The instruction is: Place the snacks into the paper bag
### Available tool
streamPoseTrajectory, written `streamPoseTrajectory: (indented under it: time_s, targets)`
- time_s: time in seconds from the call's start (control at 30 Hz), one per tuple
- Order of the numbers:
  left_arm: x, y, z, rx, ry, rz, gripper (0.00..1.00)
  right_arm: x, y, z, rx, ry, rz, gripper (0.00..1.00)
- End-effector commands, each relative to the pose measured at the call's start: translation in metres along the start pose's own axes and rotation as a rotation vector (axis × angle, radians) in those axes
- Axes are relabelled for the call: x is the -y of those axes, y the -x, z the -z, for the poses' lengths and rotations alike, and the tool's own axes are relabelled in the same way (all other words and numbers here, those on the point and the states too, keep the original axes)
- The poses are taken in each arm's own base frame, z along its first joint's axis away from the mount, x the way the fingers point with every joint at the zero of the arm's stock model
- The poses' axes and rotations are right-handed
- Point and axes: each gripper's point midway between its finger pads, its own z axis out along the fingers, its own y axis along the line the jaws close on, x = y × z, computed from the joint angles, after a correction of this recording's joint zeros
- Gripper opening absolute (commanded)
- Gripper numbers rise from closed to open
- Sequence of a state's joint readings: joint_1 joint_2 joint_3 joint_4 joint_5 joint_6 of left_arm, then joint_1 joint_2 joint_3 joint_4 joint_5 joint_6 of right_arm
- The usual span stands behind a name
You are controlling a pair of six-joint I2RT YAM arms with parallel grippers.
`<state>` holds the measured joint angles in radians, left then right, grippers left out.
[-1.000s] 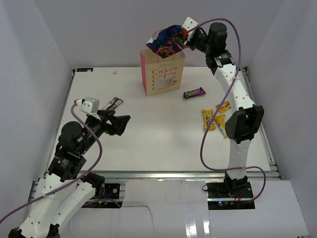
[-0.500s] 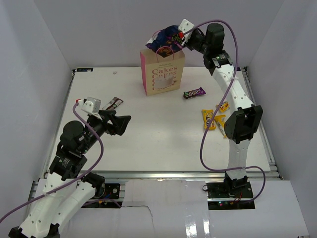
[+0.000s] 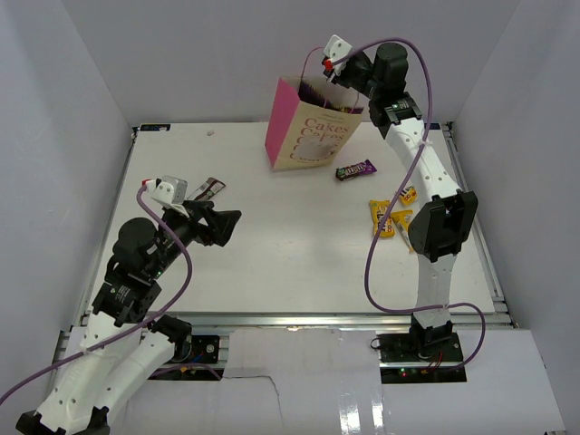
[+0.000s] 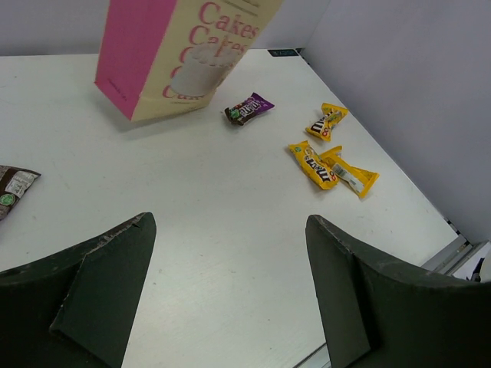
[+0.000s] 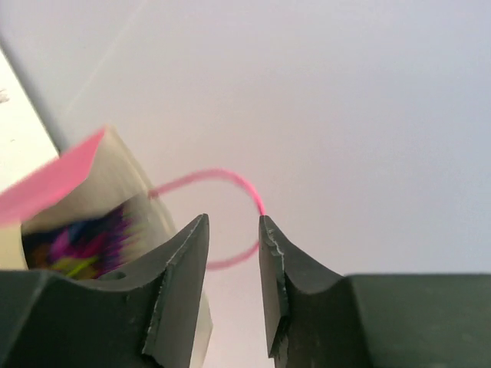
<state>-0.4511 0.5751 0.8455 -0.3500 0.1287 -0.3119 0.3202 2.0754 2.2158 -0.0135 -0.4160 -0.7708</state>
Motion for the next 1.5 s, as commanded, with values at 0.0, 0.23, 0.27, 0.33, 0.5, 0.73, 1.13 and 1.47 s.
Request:
streamPoseTrajectory:
  time_s: [0.0,0.23,0.27,0.33,0.5,0.73,1.13,1.47]
  targets:
    - [0.001,0.002,-0.002,0.011,-0.011,-0.011,0.90,0.049,0.066,0.014,0.132,-0.140,0.120,0.39]
    - [0.000,0.000,-0.004,0.006,-0.007,0.002,0.90,0.033,0.080,0.012,0.170,-0.087,0.090,0.43]
    - [0.000,-0.001,-0.005,0.004,-0.008,0.005,0.90,0.030,0.080,0.012,0.173,-0.076,0.082,0.43]
    - [-0.001,-0.005,-0.009,-0.007,-0.001,0.023,0.90,0.028,0.090,0.016,0.190,-0.065,0.051,0.44]
    - [-0.034,-0.014,-0.027,-0.028,0.177,0.090,0.98,0.030,0.098,0.036,0.134,-0.027,-0.196,0.57]
    - [-0.118,-0.053,-0.074,-0.292,0.492,0.132,0.98,-0.056,0.018,0.126,-0.136,0.216,-0.662,0.94]
    - [-0.274,-0.133,-0.151,-0.783,0.593,-0.250,0.88,-0.218,-0.057,0.279,-0.350,0.586,-0.760,1.00]
    - [-0.328,-0.176,-0.175,-0.893,0.661,-0.309,0.80,-0.243,-0.061,0.292,-0.360,0.628,-0.823,0.95]
